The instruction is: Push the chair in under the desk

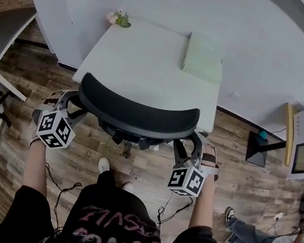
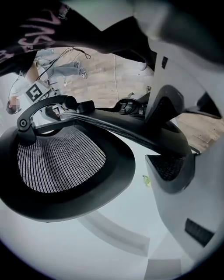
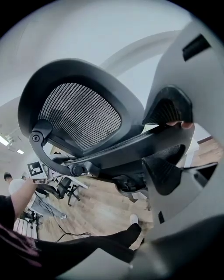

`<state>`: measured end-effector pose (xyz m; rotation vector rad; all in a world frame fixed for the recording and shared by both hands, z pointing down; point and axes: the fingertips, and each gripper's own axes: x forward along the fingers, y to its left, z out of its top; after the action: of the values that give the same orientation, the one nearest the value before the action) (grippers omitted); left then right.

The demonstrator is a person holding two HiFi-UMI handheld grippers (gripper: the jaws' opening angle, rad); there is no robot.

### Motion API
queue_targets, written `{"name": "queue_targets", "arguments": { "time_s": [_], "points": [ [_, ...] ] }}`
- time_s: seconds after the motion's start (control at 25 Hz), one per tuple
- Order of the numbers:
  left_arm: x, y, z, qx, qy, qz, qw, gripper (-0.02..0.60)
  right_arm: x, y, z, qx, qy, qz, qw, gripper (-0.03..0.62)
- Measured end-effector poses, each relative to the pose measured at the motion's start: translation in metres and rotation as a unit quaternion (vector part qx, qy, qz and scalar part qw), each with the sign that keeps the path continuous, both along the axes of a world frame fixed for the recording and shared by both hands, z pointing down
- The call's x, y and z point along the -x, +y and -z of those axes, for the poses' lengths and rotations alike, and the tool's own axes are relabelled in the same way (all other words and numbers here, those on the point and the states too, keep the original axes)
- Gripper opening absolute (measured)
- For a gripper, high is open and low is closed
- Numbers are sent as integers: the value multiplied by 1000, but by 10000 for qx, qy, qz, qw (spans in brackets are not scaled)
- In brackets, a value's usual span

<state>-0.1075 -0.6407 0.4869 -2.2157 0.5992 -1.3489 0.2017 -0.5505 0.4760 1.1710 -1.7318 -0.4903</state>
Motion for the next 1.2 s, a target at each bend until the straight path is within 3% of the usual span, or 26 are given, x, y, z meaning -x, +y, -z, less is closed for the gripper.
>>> {"name": "queue_targets", "arguments": {
  "time_s": [0.44, 1.2],
  "points": [
    [8, -31, -3, -198, -167, 156, 9995, 249, 14, -9, 1, -71, -18, -64, 10000, 236],
    [13, -57, -2, -196, 1, -263, 9995, 251, 27, -17, 0, 20, 33, -422, 9991, 235]
  ]
}}
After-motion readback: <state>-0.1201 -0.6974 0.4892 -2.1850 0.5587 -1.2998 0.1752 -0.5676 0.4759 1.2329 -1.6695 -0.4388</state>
